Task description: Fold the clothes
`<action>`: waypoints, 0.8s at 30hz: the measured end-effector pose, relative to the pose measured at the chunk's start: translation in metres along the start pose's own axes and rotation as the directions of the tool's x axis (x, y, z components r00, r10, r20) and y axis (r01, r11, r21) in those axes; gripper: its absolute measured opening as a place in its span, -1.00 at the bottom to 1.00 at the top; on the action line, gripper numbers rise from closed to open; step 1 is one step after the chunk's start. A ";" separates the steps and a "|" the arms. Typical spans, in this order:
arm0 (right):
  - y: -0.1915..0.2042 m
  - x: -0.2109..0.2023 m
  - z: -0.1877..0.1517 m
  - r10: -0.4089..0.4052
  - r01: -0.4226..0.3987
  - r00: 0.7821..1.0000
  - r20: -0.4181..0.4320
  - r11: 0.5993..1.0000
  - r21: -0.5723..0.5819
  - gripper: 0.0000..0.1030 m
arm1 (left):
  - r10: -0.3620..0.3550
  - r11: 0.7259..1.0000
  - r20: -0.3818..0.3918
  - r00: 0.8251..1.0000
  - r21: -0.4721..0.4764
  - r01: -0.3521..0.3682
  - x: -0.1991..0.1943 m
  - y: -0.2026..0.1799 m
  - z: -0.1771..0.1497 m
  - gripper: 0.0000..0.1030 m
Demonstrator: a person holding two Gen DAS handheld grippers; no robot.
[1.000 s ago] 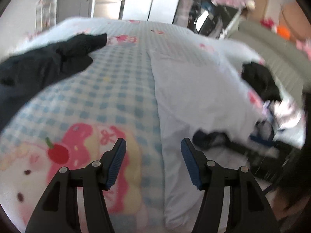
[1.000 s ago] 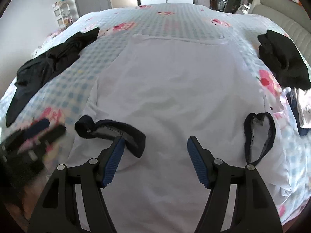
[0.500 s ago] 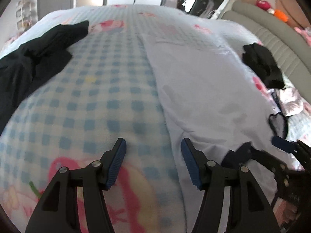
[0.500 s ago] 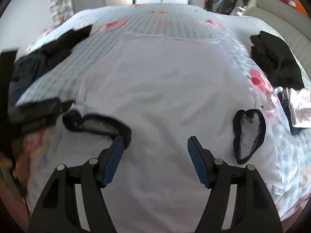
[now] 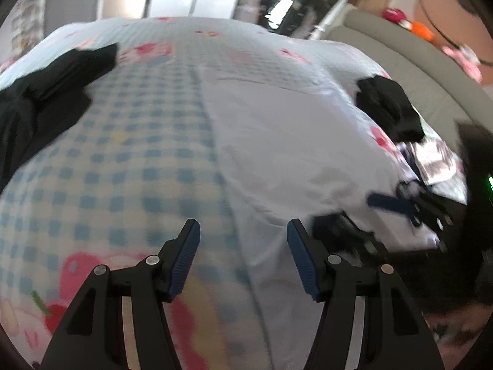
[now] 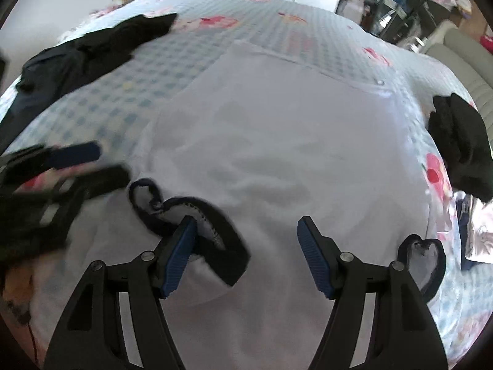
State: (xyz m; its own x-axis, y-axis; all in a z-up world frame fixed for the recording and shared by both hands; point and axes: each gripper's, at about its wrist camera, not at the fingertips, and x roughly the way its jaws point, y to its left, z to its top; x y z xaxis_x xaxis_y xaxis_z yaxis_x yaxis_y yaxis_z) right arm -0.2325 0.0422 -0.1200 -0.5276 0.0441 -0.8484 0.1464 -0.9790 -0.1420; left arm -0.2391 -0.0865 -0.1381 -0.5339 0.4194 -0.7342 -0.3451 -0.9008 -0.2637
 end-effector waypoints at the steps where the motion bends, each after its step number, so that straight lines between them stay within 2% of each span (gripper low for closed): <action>1: -0.005 0.003 0.002 -0.019 0.019 1.000 -0.006 1.000 0.023 0.34 | 0.001 1.000 -0.014 1.000 0.013 -0.001 0.003 -0.003 -0.002 0.18; 5: -0.028 0.010 0.004 -0.090 0.094 0.995 -0.040 0.991 0.100 0.35 | 0.032 0.999 -0.070 0.997 0.025 -0.030 0.021 -0.005 -0.010 0.19; 11: -0.046 -0.011 -0.004 -0.046 0.038 0.998 0.040 0.982 0.184 0.35 | -0.008 1.000 -0.053 0.999 -0.002 0.008 0.014 -0.001 -0.006 0.24; 16: -0.060 -0.030 0.004 0.014 -0.048 0.991 0.129 0.963 0.265 0.37 | -0.019 0.999 -0.026 0.999 -0.041 0.018 0.007 0.005 -0.003 0.25; 19: -0.061 -0.027 0.010 0.101 -0.126 0.989 0.106 0.955 0.269 0.37 | -0.025 0.998 -0.010 1.000 -0.064 0.025 0.002 0.008 -0.001 0.26; 24: -0.032 -0.015 0.004 0.154 -0.165 0.985 0.079 0.973 0.164 0.37 | -0.052 0.991 0.023 0.998 -0.123 0.055 -0.005 0.020 0.002 0.26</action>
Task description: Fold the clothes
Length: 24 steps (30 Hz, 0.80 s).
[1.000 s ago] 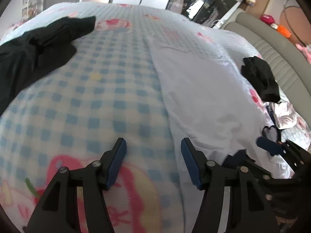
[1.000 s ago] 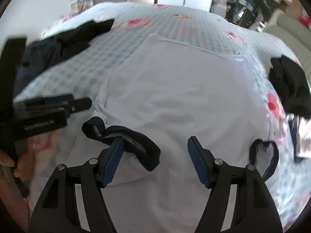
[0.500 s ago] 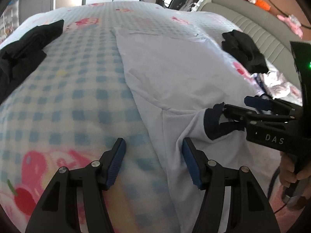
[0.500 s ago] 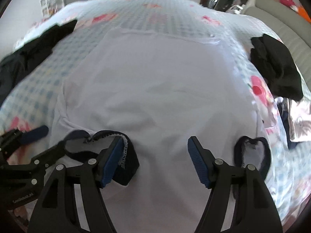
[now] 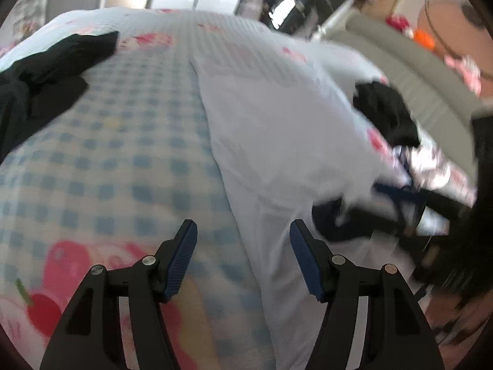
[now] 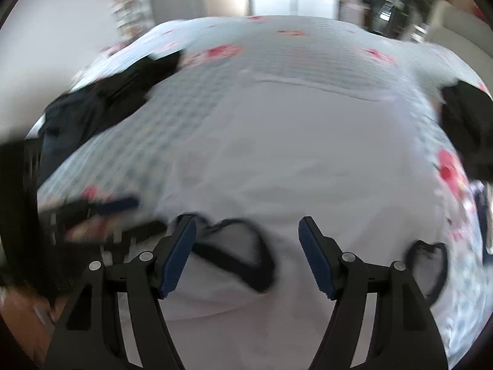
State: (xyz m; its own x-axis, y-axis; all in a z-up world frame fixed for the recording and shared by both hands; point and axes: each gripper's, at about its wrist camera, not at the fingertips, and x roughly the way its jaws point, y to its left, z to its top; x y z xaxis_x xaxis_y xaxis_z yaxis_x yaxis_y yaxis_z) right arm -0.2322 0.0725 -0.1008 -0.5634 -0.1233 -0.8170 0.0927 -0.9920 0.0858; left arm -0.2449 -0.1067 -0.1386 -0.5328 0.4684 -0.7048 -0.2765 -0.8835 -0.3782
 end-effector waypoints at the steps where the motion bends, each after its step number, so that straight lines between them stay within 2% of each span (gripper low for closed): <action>1: 0.005 0.003 -0.002 0.009 -0.009 1.000 -0.008 1.000 -0.021 0.37 | -0.014 1.000 0.008 1.000 -0.022 0.014 -0.002 0.005 0.001 0.26; 4: 0.020 0.012 -0.010 0.036 -0.038 0.999 -0.032 0.996 -0.083 0.37 | -0.056 0.998 -0.016 0.998 -0.032 0.055 0.008 0.009 -0.001 0.22; 5: 0.016 0.021 -0.012 0.020 -0.022 0.999 -0.037 0.997 -0.074 0.37 | -0.054 0.998 -0.030 0.998 -0.020 0.053 0.012 0.007 -0.002 0.22; 7: 0.011 0.032 -0.021 0.012 -0.015 0.998 -0.057 0.998 -0.061 0.37 | -0.018 0.999 -0.059 0.998 0.029 0.020 0.022 -0.001 -0.004 0.22; 9: 0.008 0.028 -0.022 0.013 -0.015 0.999 -0.041 0.999 -0.052 0.35 | 0.011 0.998 -0.079 0.997 0.060 -0.006 0.029 -0.006 -0.006 0.22; 13: 0.002 0.020 -0.021 -0.049 0.048 0.999 -0.023 0.996 -0.070 0.35 | 0.018 1.000 -0.071 0.997 0.014 -0.017 0.029 0.000 -0.005 0.21; 16: -0.012 0.018 -0.022 -0.129 0.128 0.991 -0.027 0.991 -0.046 0.35 | 0.023 0.999 -0.064 0.998 -0.021 -0.024 0.028 0.005 -0.004 0.13; 18: -0.013 0.011 -0.024 -0.138 0.138 0.990 -0.008 0.990 -0.014 0.34 | 0.024 0.999 -0.056 0.998 -0.040 -0.027 0.027 0.007 -0.003 0.13; 22: -0.015 -0.001 -0.029 -0.157 0.156 0.987 0.028 0.986 0.052 0.34 | -0.018 0.997 -0.042 0.999 -0.076 0.015 0.022 0.013 -0.005 0.10; 24: 0.001 -0.002 -0.030 -0.134 0.135 0.990 0.044 0.991 -0.013 0.35 | -0.042 0.995 -0.037 0.998 -0.095 0.038 0.019 0.016 -0.005 0.11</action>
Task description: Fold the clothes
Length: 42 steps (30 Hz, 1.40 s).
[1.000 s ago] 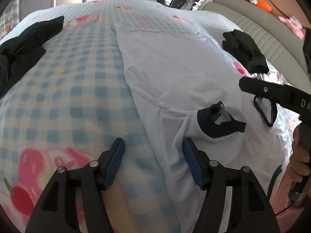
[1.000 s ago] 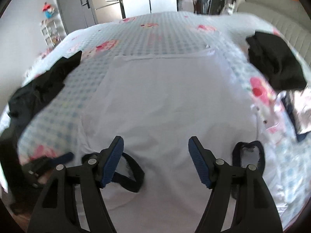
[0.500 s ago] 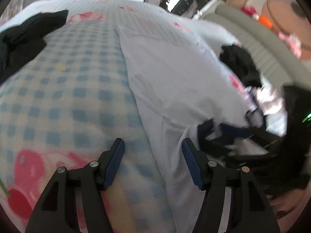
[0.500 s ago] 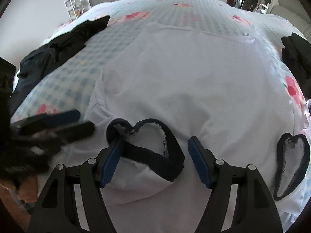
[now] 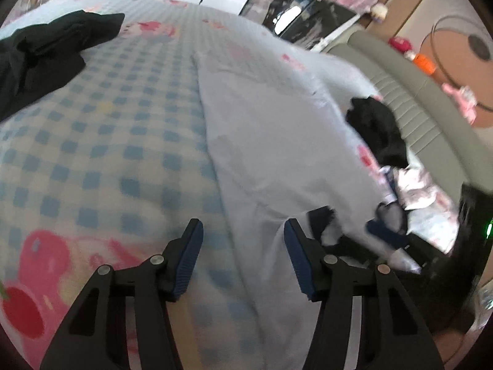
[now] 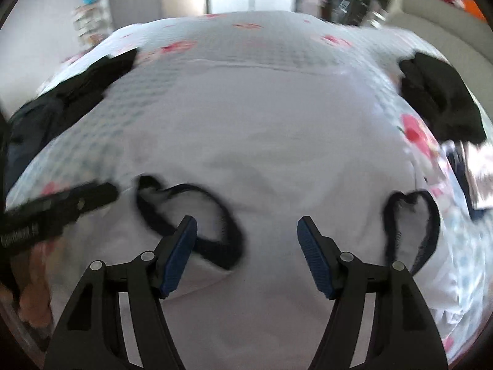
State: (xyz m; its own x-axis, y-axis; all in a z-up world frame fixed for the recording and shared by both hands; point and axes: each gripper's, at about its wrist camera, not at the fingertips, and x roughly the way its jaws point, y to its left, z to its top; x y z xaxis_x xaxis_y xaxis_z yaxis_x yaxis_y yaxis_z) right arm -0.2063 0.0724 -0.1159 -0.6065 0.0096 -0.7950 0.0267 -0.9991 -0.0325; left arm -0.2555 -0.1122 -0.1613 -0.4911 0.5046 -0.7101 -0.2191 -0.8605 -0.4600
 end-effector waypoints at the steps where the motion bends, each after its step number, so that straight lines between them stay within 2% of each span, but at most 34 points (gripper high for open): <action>1: 0.006 -0.001 -0.001 0.015 -0.015 1.000 0.004 1.000 -0.025 0.35 | -0.012 1.000 0.002 1.000 -0.009 0.012 -0.001 0.002 0.000 0.11; 4: 0.020 0.001 -0.003 0.088 -0.089 0.996 -0.017 0.993 -0.071 0.35 | -0.047 0.998 0.007 0.999 -0.037 0.048 -0.005 0.007 0.000 0.11; 6: 0.030 0.010 -0.005 0.095 -0.101 0.994 -0.059 0.989 -0.112 0.35 | -0.059 0.997 0.007 0.998 -0.050 0.059 -0.006 0.010 -0.001 0.11; 9: 0.038 0.015 -0.010 0.045 -0.057 0.996 -0.077 0.986 -0.157 0.37 | -0.020 0.999 -0.014 1.000 -0.039 0.020 0.000 0.008 -0.002 0.10; 12: 0.029 0.016 -0.008 -0.001 -0.010 0.996 -0.086 0.992 -0.128 0.37 | 0.037 0.999 -0.024 0.999 -0.008 -0.037 0.006 0.001 -0.002 0.10; 16: 0.013 0.012 -0.009 -0.086 0.076 0.991 -0.106 0.992 -0.096 0.37 | 0.054 0.999 -0.015 0.998 0.001 -0.054 0.004 -0.002 -0.002 0.10; 21: -0.004 -0.001 -0.016 -0.060 0.058 0.994 -0.091 0.998 -0.020 0.37 | -0.008 1.000 0.032 0.999 -0.002 0.008 -0.020 -0.001 0.002 0.10; 24: -0.006 -0.009 -0.014 -0.025 0.025 0.997 -0.067 1.000 0.002 0.38 | -0.045 0.998 0.024 0.999 -0.036 0.046 -0.024 0.006 0.006 0.11; 29: 0.011 -0.010 -0.007 0.014 -0.015 0.999 -0.049 1.000 -0.026 0.38 | -0.079 0.990 -0.007 0.997 -0.119 0.078 -0.013 0.024 0.006 0.11; 32: 0.018 -0.005 -0.001 0.021 -0.023 0.998 -0.051 0.999 -0.047 0.38 | -0.106 0.986 -0.004 0.994 -0.127 0.105 -0.011 0.025 0.007 0.11; 35: 0.018 0.003 0.006 0.007 -0.010 0.998 -0.064 0.999 -0.051 0.38 | -0.126 0.989 -0.005 0.992 -0.078 0.126 -0.013 0.018 0.009 0.11; 37: 0.011 0.011 0.008 -0.004 0.002 0.996 -0.087 1.000 -0.026 0.38 | -0.108 0.994 -0.016 0.994 -0.016 0.107 -0.013 0.009 0.009 0.11; 42: -0.008 0.014 0.010 0.034 -0.027 0.995 -0.096 0.997 0.070 0.38 | -0.038 0.993 -0.050 0.998 0.111 0.043 -0.004 -0.014 0.003 0.11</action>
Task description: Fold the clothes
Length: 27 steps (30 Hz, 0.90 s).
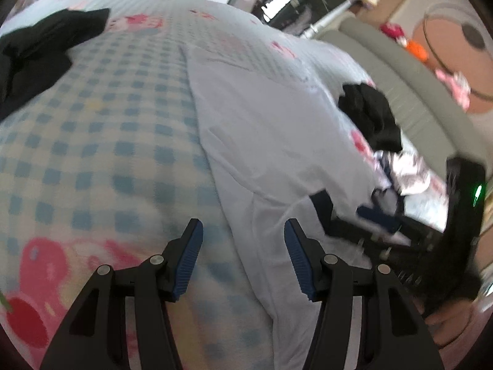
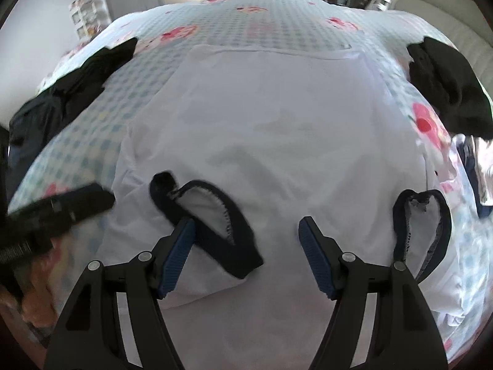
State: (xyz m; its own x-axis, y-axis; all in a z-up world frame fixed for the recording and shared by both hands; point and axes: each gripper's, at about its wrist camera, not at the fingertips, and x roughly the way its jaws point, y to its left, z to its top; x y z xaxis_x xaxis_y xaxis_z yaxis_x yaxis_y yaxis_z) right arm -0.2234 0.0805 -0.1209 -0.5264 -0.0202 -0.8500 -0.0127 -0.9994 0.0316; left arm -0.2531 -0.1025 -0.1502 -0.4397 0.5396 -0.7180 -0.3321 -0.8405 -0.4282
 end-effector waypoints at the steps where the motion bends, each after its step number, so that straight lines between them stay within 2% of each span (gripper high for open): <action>1: -0.001 -0.001 0.001 0.005 -0.005 1.000 0.006 1.000 0.005 0.38 | 0.016 1.000 0.002 1.000 0.016 -0.016 0.001 -0.003 -0.001 0.11; 6: 0.003 0.007 -0.002 -0.029 0.027 0.999 -0.031 0.998 -0.052 0.39 | 0.085 0.993 -0.027 0.996 0.080 -0.082 0.012 -0.014 -0.002 0.11; 10: -0.004 0.010 -0.013 -0.069 0.064 0.996 -0.061 0.995 -0.078 0.39 | 0.073 0.994 -0.045 0.996 0.089 -0.069 0.014 -0.012 -0.003 0.12; 11: -0.009 0.009 -0.014 -0.066 0.061 0.995 -0.071 0.996 -0.070 0.39 | 0.062 0.995 -0.042 0.997 0.077 -0.058 0.012 -0.010 -0.002 0.12; 14: -0.023 0.004 -0.016 -0.057 0.053 0.993 -0.099 0.998 -0.046 0.40 | 0.010 0.999 0.012 1.000 -0.039 -0.010 0.003 0.005 0.001 0.12; 16: -0.021 -0.002 -0.009 -0.042 0.036 0.997 -0.066 0.996 -0.078 0.40 | -0.008 0.994 0.042 0.999 -0.106 0.012 0.000 0.014 0.003 0.12; 18: -0.019 -0.008 -0.001 -0.025 0.021 0.999 -0.032 0.994 -0.111 0.42 | 0.008 0.995 0.048 0.999 -0.102 -0.003 0.000 0.013 0.003 0.12; 23: 0.008 0.009 0.015 -0.005 -0.003 1.000 -0.026 0.950 -0.313 0.40 | 0.048 0.995 0.064 0.997 -0.095 -0.041 0.001 0.010 0.004 0.12; 27: 0.028 0.001 0.017 0.079 -0.085 0.996 -0.032 0.897 -0.433 0.40 | 0.057 0.996 0.052 0.997 -0.069 -0.053 0.007 0.006 0.008 0.12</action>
State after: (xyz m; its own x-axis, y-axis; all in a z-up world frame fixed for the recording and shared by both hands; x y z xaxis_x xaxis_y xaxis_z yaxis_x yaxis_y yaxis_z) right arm -0.2389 0.0534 -0.1123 -0.4983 -0.0999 -0.8613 0.4019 -0.9068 -0.1273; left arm -0.2644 -0.1036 -0.1532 -0.5006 0.4928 -0.7117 -0.2502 -0.8694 -0.4260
